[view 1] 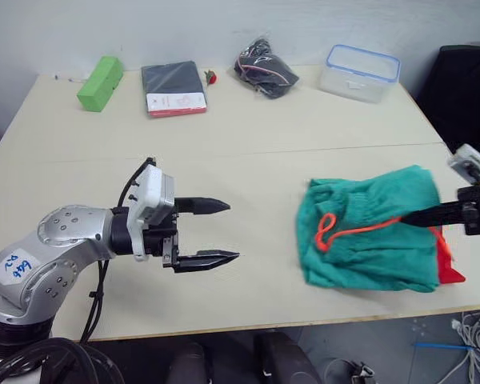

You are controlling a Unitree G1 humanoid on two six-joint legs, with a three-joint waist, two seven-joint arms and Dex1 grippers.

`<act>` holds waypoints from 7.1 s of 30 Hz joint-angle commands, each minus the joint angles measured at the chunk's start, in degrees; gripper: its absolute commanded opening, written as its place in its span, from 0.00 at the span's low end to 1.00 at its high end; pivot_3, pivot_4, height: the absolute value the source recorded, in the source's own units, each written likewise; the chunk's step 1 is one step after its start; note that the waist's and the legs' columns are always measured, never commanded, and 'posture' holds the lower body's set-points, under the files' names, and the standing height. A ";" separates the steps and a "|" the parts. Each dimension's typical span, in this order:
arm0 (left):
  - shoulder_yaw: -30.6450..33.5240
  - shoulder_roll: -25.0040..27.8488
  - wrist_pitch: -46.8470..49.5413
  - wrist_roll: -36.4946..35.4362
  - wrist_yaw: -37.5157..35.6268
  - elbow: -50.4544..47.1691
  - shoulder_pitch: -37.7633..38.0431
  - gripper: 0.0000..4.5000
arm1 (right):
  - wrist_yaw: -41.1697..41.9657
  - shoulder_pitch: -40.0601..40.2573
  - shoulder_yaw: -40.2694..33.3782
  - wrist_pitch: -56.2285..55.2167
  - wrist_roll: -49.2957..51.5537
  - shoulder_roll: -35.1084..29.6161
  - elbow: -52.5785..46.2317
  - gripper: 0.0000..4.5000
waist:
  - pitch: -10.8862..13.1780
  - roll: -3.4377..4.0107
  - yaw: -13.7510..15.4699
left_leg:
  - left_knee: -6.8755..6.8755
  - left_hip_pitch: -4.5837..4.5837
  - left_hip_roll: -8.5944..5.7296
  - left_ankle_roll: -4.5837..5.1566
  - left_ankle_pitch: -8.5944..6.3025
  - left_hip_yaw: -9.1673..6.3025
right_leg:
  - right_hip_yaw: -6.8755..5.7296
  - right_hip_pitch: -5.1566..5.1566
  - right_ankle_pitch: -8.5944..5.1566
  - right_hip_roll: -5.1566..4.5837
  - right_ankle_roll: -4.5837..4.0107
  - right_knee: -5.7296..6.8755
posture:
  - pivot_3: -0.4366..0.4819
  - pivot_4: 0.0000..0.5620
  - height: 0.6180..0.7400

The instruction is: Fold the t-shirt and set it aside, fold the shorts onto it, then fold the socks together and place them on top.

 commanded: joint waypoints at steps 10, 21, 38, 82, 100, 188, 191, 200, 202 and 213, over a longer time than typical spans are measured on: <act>-3.35 0.44 -2.72 2.23 -2.45 0.27 -3.10 1.00 | -9.13 -10.89 3.16 -29.52 -21.43 7.67 39.31 0.00 | 0.10 0.17 0.22 | 0.09 -0.02 -0.01 -0.01 0.00 0.04 | 0.01 -0.05 0.00 -0.01 0.00 0.18 | 0.48 0.27 1.00; -2.01 1.46 -2.60 2.95 -2.12 0.11 -1.04 1.00 | -21.79 -12.35 -9.86 -38.18 -19.14 6.27 45.30 0.75 | 0.11 0.19 0.00 | 0.43 -0.01 0.00 -0.03 0.01 0.04 | 0.02 -0.06 0.00 0.02 0.00 0.55 | 0.48 0.27 1.00; 7.62 5.93 -4.05 7.04 0.90 -2.37 11.64 1.00 | -21.55 -10.27 -9.66 -36.52 -20.18 15.41 27.10 0.99 | 0.29 0.42 2.57 | 0.73 -0.27 -0.04 0.15 -0.19 -0.20 | -0.05 -0.24 -0.01 -0.15 -0.01 0.73 | 0.48 0.27 1.00; 36.16 -8.29 -11.87 40.19 16.96 5.06 55.51 1.00 | -6.12 -8.47 -2.96 -21.05 10.55 40.32 -27.31 0.99 | 0.14 -0.47 -0.48 | 0.64 -0.10 0.01 0.47 -0.66 -0.53 | -0.14 -0.06 0.00 -0.09 -0.02 0.55 | 0.48 0.27 1.00; 29.05 -7.06 -11.74 39.70 15.97 13.37 48.76 0.20 | -11.29 -5.49 -4.40 -19.23 11.63 37.68 -32.53 1.00 | -0.08 0.13 0.07 | 0.60 0.06 -0.01 0.45 -0.62 -0.57 | -0.16 -0.03 -0.01 -0.13 -0.04 0.72 | 0.48 0.27 1.00; -27.77 -6.94 -56.75 57.10 -18.37 69.88 -21.95 0.01 | -34.19 8.58 13.55 -73.67 -38.67 42.46 -13.25 0.00 | -0.22 -0.15 1.66 | 1.50 0.29 -0.02 0.12 -0.40 -0.28 | -0.01 0.05 0.00 -0.08 0.00 1.61 | 0.48 0.27 1.00; -28.01 -4.52 -51.11 55.18 -23.58 62.48 -18.59 0.01 | -33.05 8.31 13.46 -75.54 -37.51 41.98 -12.38 0.00 | -0.23 -0.16 1.44 | 1.45 0.36 -0.01 0.12 -0.40 -0.27 | -0.01 0.08 0.00 -0.08 0.00 1.61 | 0.48 0.27 1.00; -22.62 6.30 -32.00 49.84 -24.82 27.60 -0.69 0.01 | -27.20 5.60 15.12 -94.21 -33.72 40.22 -2.06 0.00 | -0.26 -0.15 -0.72 | 0.82 0.82 0.03 0.08 -0.40 -0.10 | 0.02 0.21 -0.02 -0.06 -0.05 1.38 | 0.48 0.27 1.00; -20.30 7.62 -28.27 48.32 -23.61 21.58 3.23 0.01 | -25.90 4.34 15.88 -99.02 -32.96 40.12 1.52 0.00 | -0.25 -0.15 -0.83 | 0.82 0.97 0.04 0.09 -0.40 -0.12 | 0.00 0.40 -0.03 -0.05 -0.06 1.32 | 0.48 0.27 1.00; -12.49 9.60 -22.58 46.76 -14.11 9.53 15.28 0.00 | -19.89 2.26 17.95 -104.98 -27.66 40.50 7.54 0.06 | -0.23 -0.15 -0.05 | 0.83 1.04 0.04 0.12 -0.45 -0.17 | -0.02 0.57 -0.04 -0.05 -0.08 1.20 | 0.48 0.27 1.00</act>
